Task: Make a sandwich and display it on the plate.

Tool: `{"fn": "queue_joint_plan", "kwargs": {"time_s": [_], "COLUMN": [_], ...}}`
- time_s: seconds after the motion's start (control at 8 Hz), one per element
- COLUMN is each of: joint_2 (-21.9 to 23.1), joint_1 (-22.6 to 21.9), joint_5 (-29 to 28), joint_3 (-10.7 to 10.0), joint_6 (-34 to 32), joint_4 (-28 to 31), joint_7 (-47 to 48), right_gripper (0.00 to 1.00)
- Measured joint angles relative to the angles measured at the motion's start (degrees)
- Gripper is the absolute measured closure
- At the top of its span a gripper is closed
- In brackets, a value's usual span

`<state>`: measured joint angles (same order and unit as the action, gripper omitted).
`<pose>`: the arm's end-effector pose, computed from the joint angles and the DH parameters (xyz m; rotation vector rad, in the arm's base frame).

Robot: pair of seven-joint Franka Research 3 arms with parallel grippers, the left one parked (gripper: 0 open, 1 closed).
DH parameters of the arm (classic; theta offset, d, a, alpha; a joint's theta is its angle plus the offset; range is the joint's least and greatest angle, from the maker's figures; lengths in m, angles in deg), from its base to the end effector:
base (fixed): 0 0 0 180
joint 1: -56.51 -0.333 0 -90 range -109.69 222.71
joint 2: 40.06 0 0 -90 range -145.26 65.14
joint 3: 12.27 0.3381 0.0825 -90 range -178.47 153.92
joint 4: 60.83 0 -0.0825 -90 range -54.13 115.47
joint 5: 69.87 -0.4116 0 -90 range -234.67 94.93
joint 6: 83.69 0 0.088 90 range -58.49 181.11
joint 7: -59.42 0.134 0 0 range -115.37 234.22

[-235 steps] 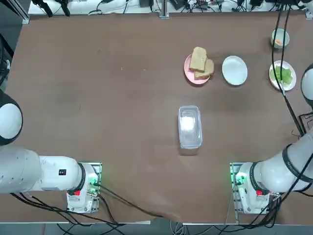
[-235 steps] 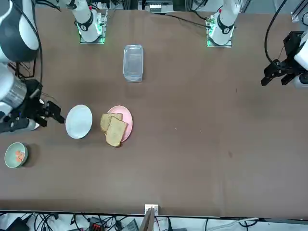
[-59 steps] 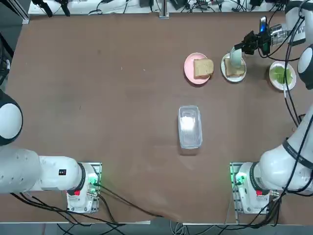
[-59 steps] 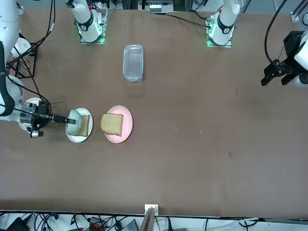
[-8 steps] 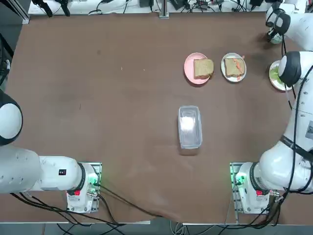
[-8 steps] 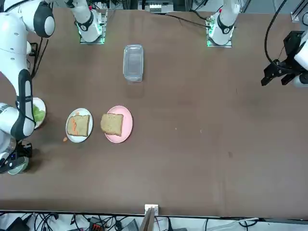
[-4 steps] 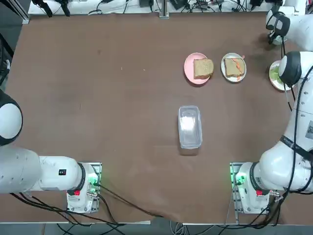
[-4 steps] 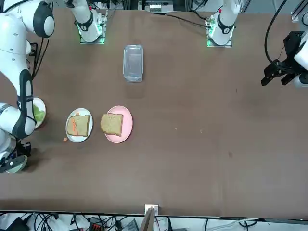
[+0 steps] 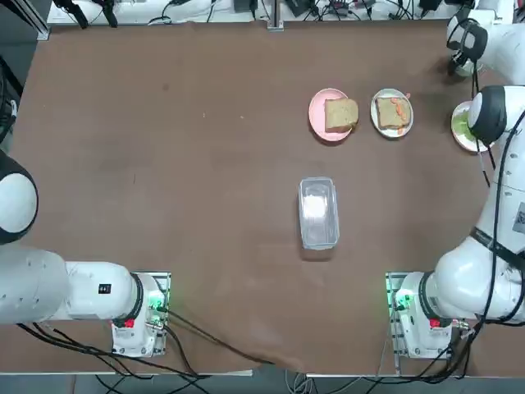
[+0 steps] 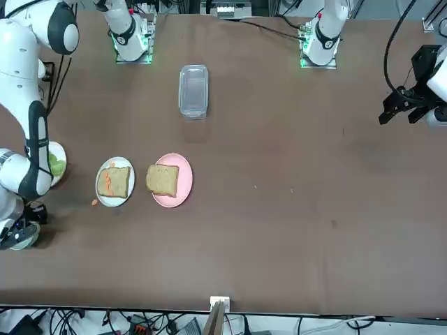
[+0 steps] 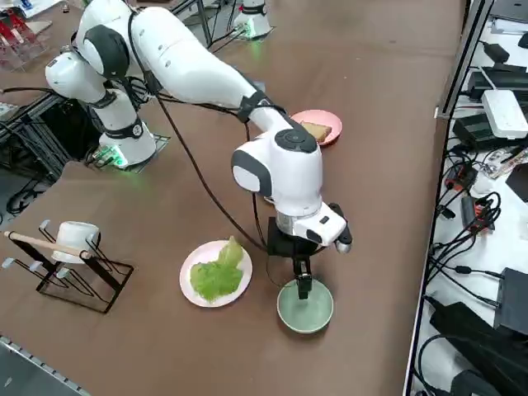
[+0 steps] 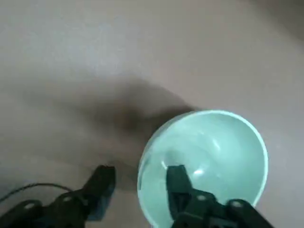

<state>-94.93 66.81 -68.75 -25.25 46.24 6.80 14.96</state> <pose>0.7743 -0.2766 0.1995 2.8112 0.7014 0.0241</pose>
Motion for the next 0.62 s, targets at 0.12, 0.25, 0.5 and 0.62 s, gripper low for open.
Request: {"fn": "queue_joint_plan", "kwargs": {"time_s": [0.12, 0.25, 0.5, 0.62], "joint_2": [1.71, 4.23, 10.16, 13.68], "joint_1": [-0.06, -0.16, -0.23, -0.21], "joint_5": [-0.01, -0.02, -0.03, -0.04], "joint_3": [0.0, 0.01, 0.03, 0.02], "joint_6": [-3.25, -8.01, -16.3, -16.41], "joint_4": [-0.4, -0.61, 1.19, 5.41], "joint_7": [-0.27, -0.75, -2.26, -2.91], "right_gripper": [0.11, 0.0, 0.0, 0.0]}}
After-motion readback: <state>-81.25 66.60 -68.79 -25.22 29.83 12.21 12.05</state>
